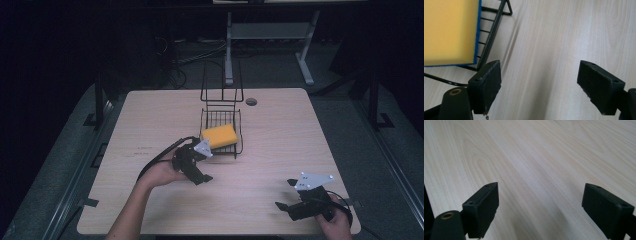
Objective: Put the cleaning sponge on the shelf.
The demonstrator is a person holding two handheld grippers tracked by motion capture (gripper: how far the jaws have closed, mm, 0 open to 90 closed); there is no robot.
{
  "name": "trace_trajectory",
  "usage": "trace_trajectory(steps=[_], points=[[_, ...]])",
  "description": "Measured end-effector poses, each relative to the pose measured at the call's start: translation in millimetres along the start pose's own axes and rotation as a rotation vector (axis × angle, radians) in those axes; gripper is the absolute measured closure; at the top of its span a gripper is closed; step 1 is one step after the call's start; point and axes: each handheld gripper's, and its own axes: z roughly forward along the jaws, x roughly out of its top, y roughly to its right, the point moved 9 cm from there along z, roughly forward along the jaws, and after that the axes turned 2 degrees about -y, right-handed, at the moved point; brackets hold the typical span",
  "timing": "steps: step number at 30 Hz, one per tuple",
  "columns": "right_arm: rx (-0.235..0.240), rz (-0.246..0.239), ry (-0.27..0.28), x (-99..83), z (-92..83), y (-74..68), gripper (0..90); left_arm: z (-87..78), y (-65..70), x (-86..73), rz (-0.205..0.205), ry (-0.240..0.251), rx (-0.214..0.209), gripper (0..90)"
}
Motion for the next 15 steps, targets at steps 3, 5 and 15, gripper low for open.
trace_trajectory(steps=[3, 5, 15], points=[[0.000, -0.001, -0.002, -0.2, 0.3, -0.2, 13.8, 1.3, 2.2, -2.8, -0.009, 0.002, -0.001, 18.8], [-0.001, -0.001, -0.003, 0.0, 0.6, -0.2, 13.8, 1.2, 2.9, -4.5, -0.007, 0.004, -0.001, 18.8], [0.003, -0.006, -0.006, 1.3, 2.3, -2.1, 13.8, 2.2, 9.0, -15.1, -0.019, -0.003, -0.003, 18.8]])
